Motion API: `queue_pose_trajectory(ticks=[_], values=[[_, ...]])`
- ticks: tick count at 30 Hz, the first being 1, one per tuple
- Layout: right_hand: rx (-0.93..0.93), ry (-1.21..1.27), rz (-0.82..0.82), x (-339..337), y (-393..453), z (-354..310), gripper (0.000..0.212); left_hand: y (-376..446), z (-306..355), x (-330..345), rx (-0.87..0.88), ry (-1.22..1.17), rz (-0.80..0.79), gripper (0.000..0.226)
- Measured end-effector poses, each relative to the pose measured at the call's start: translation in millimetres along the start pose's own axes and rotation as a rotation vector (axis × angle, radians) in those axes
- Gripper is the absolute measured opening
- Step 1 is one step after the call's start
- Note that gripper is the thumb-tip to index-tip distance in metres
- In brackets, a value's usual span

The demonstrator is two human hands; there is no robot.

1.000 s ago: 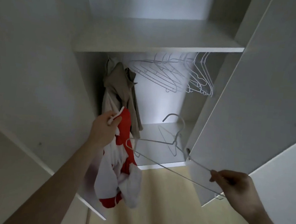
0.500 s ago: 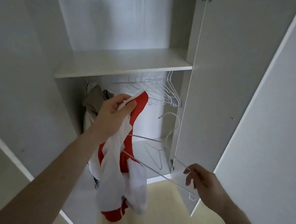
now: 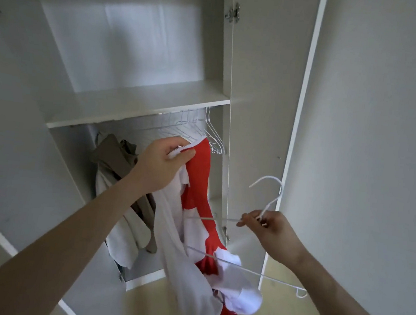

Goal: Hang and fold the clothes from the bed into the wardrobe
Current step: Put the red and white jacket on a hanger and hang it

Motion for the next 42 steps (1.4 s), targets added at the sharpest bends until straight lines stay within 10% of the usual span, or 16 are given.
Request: queue_pose_trajectory(ticks=[9,19,24,30,36,40,42], values=[[-0.124,0.075,0.36,-4,0,-16,0.031,-47,88,6,0.149,-0.098,-0.153,0.018],[-0.299,0.219,0.434,-32,4,-62,0.038,-101,63,8,0.114,0.517,-0.625,0.029],[-0.368,0.183,0.343,-42,9,-89,0.035,-52,95,-14,0.371,0.606,-0.141,0.046],[-0.415,0.186,0.304,-51,10,-97,0.035,-5,65,24,0.228,0.679,-0.201,0.034],[-0.261,0.12,0.366,-80,-3,-52,0.015,12,46,37,0.205,0.559,-0.14,0.032],[0.144,0.256,0.963,-73,-83,43,0.062,16,40,35,0.155,0.484,-0.088,0.041],[0.416,0.333,0.813,-30,-108,78,0.075,17,46,33,0.2,0.475,-0.059,0.035]])
Point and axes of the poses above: each hand's wrist, its own y-axis towards the middle knuckle, its own x-axis out of the palm, z = x × y, the point moved 3 cm from there along y, towards the middle knuckle, and after that the axes turned 7 degrees about -x, right-handed, at the moved point
